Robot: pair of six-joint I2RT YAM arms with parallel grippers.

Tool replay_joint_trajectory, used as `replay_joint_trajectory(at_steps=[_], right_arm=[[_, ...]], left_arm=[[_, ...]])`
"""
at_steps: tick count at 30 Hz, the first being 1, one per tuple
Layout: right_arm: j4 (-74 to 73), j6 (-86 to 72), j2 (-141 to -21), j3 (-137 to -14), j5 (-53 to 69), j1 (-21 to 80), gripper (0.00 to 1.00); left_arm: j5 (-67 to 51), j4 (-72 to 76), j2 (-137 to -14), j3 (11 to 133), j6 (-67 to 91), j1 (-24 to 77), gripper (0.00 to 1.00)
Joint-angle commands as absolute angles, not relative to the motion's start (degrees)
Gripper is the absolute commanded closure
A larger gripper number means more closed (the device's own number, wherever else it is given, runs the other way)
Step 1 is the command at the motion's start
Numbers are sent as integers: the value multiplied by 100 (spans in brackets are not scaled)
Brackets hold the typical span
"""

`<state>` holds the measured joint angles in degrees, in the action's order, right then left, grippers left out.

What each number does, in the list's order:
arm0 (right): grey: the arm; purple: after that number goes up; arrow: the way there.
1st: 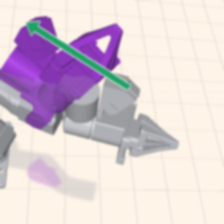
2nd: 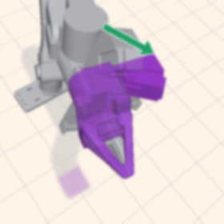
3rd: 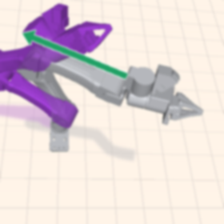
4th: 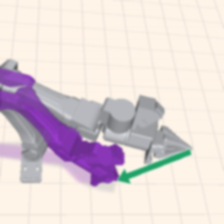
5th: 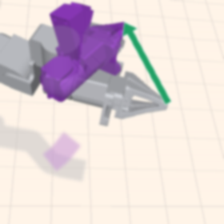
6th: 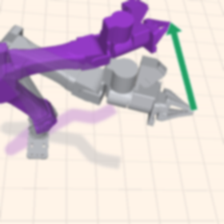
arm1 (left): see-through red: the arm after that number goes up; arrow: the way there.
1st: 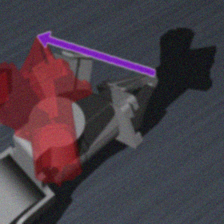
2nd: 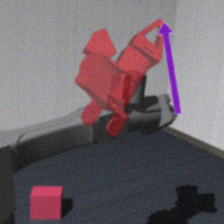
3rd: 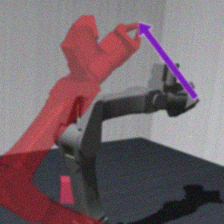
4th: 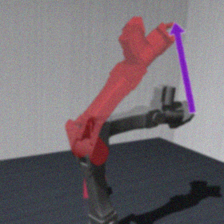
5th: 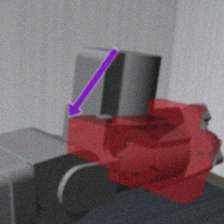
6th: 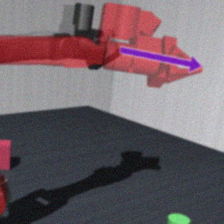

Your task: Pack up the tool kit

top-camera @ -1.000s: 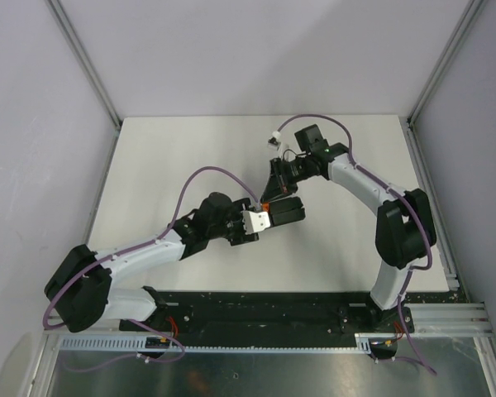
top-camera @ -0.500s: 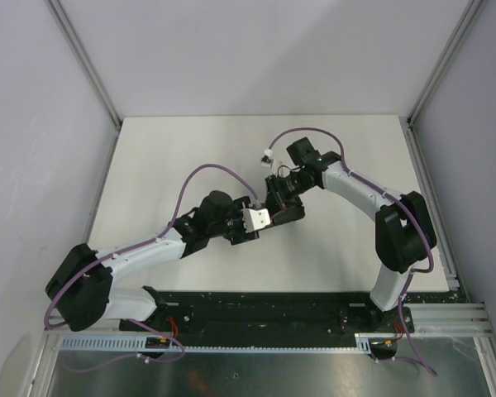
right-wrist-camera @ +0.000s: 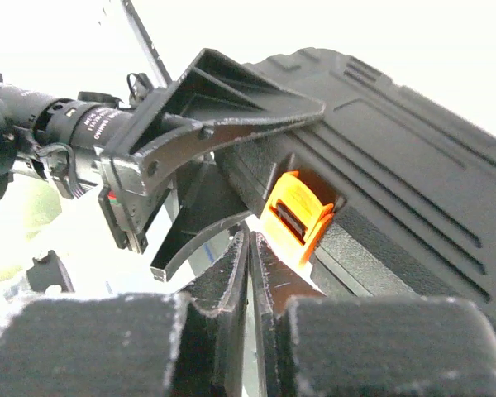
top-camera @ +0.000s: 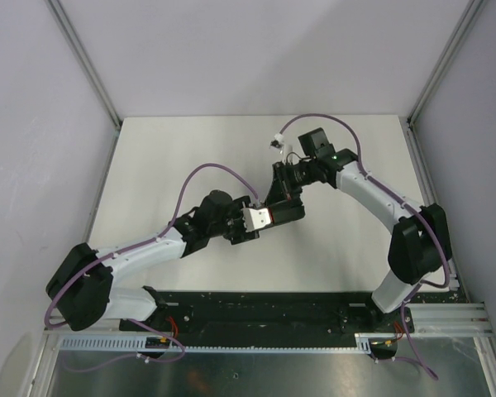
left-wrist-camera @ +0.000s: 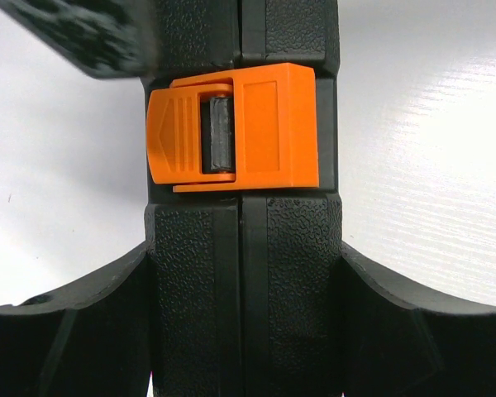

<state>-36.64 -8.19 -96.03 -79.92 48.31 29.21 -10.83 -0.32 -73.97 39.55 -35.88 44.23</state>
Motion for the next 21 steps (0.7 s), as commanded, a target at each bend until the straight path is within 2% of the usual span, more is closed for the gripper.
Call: replay_joint_trajectory(at_steps=[1, 13, 21], right_arm=[[-3201, -923, -9369, -8024, 4335, 2993, 91], [-3844, -577, -9706, -7866, 3141, 3500, 92], [-4129, -476, -9620, -7259, 2286, 3648, 93]], left_arm=[[-1104, -407, -7567, 3998, -3526, 4404, 100], [-1144, -423, -7647, 4036, -3491, 4406, 100], [-1216, -429, -7715, 4127, -3285, 4336, 100]])
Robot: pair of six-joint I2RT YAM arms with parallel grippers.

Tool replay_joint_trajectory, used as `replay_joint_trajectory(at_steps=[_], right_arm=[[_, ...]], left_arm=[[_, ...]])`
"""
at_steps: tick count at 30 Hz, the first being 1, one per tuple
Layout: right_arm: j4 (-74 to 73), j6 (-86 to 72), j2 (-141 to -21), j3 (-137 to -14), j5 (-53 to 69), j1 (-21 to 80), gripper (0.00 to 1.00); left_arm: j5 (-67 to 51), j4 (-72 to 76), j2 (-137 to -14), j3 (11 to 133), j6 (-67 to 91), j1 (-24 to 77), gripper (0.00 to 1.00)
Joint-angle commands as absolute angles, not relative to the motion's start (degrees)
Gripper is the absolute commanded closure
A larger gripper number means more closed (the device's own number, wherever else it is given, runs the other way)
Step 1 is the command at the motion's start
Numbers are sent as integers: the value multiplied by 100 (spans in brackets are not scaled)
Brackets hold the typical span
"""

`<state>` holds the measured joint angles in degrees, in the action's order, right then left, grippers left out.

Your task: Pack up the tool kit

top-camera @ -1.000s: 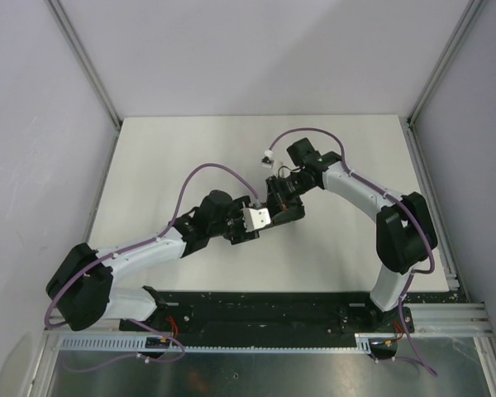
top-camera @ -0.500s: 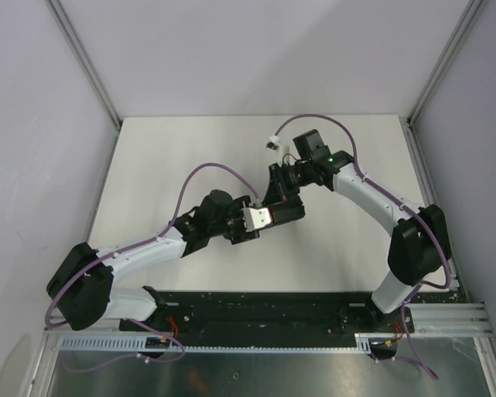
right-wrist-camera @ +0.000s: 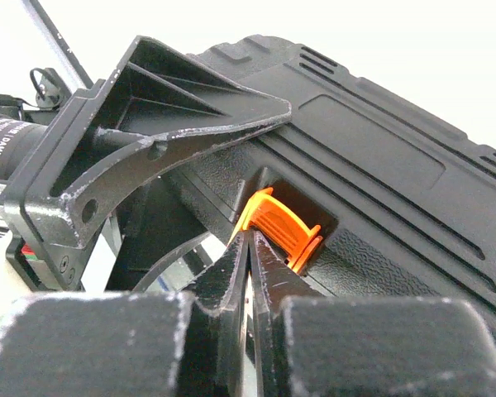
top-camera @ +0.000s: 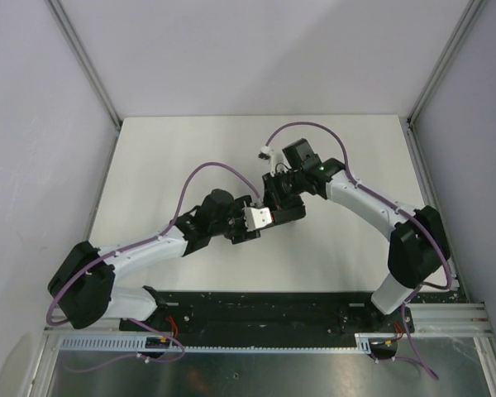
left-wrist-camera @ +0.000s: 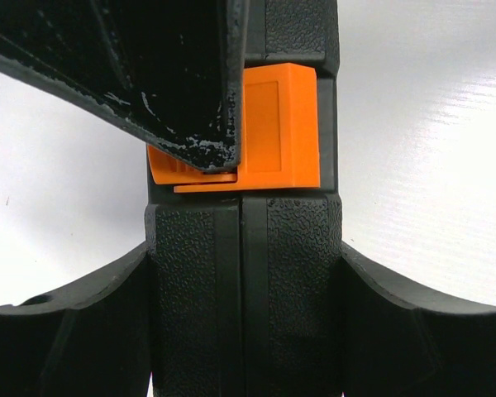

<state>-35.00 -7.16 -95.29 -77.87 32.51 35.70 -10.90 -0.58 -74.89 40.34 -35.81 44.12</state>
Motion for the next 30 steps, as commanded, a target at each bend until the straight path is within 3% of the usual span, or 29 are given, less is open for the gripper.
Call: replay_joint_trajectory(at_steps=[1, 8, 21, 30], right_arm=[[-4117, -493, -9587, -7163, 2264, 3657, 94], [-3648, -655, -9075, -6440, 2344, 3671, 94], [-2024, -1147, -9736, -4957, 2193, 3774, 93], [-1240, -1735, -8715, -5400, 2692, 3209, 91]], left_arm=[[-1254, -434, -7729, 4155, -3233, 4317, 100], [-1695, -579, -7851, 4395, -2753, 4074, 100], [-2452, -710, -7968, 4663, -2066, 3765, 100], [-1527, -641, -7602, 4198, -2995, 4206, 100]])
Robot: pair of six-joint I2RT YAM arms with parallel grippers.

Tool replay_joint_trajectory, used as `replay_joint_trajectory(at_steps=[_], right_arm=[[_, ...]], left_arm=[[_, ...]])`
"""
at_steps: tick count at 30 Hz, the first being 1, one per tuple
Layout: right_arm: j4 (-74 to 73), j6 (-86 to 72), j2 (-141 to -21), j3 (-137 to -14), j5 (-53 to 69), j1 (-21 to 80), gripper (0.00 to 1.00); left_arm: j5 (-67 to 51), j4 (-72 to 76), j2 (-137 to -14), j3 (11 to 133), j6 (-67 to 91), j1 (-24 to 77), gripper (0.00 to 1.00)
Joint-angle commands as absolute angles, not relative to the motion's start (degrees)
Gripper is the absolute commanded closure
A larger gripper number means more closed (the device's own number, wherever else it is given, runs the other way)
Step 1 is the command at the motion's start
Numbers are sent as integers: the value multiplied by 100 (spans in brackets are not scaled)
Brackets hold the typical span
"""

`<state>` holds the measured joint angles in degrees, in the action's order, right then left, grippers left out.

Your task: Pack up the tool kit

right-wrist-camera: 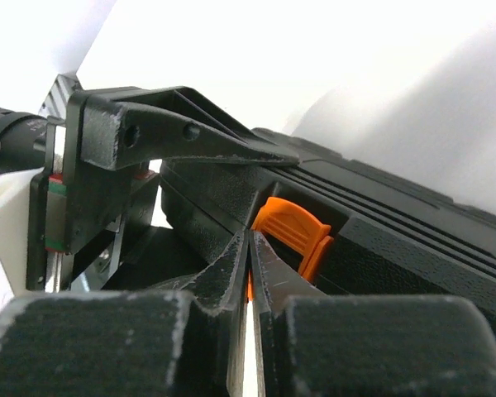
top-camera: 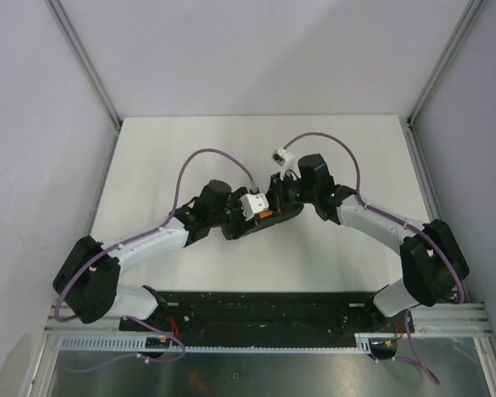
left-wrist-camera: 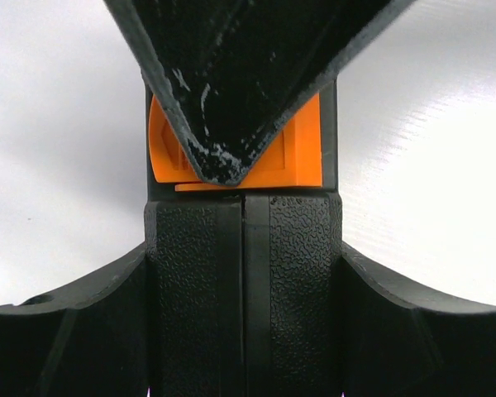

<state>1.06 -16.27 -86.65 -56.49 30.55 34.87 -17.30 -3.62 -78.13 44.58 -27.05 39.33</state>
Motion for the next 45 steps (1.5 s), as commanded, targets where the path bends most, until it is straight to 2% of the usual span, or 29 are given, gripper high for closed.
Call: replay_joint_trajectory(at_steps=[1, 8, 20, 28, 36, 45], right_arm=[[-1121, -1808, -8572, -5486, 2757, 3094, 91], [-1432, -1769, -8552, -6593, 2879, 2857, 89], [-2511, -1297, -9415, -7658, 2629, 3326, 89], [-3617, -1042, -9453, -7754, 2604, 3476, 90], [-4209, -884, -9175, -7752, 2922, 3501, 90], [-4462, -760, -9228, -7711, 2728, 3561, 90]], left_arm=[[-1405, -633, -7593, 4164, -3106, 4274, 100], [-722, -531, -7648, 4093, -3330, 4516, 100], [-147, -394, -7748, 4048, -3511, 4654, 100], [429, -196, -7857, 4032, -3524, 4696, 100], [421, -173, -7983, 4082, -3431, 4688, 100], [245, -176, -7974, 4072, -3325, 4692, 100]])
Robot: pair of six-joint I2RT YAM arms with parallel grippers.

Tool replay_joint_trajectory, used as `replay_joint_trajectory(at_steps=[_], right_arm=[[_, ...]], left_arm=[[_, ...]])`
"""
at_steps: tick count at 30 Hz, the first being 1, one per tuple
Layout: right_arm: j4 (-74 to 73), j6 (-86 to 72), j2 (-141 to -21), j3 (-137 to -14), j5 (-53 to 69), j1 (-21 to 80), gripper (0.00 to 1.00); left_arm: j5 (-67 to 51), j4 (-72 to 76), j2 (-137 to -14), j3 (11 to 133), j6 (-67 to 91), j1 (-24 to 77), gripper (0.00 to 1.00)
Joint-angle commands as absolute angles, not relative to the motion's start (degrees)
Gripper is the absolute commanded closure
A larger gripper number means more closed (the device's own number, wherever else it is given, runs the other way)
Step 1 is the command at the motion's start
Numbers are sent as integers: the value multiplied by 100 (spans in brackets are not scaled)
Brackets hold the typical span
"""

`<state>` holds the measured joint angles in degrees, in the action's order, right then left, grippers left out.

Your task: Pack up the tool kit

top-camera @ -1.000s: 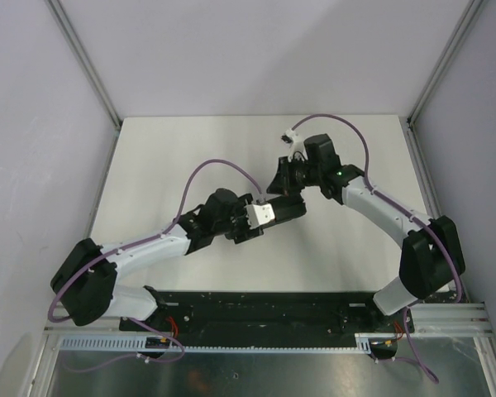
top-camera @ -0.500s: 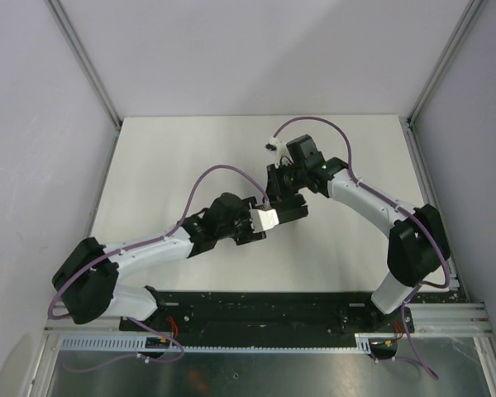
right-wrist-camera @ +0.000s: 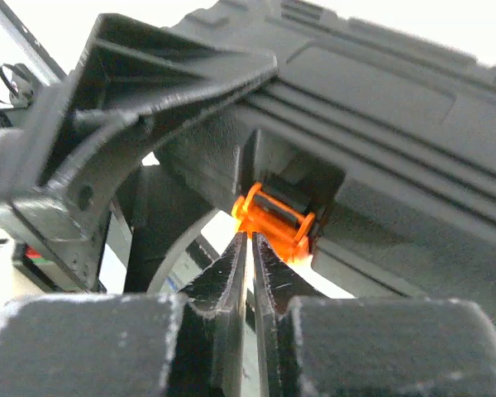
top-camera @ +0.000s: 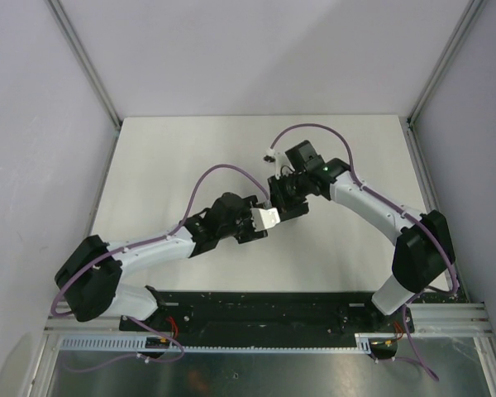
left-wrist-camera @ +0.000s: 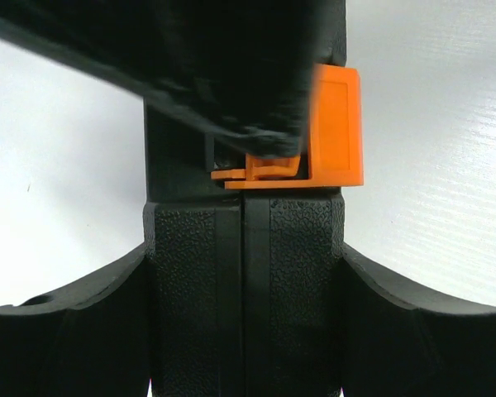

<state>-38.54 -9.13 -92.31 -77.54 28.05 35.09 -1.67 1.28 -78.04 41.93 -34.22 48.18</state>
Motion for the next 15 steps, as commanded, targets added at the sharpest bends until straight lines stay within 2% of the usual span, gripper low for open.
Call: replay_joint_trajectory(at_steps=[1, 7, 15], right_arm=[[-4446, -784, -9241, -7709, 2651, 3561, 90], [-3885, -1137, -9253, -7709, 2117, 3431, 91], [-3293, -1233, -8740, -7586, 2323, 3230, 91]], left_arm=[[237, -176, -7964, 4066, -3332, 4688, 100], [121, -176, -7881, 4025, -3398, 4687, 100], [-176, -183, -7784, 4011, -3323, 4674, 100]])
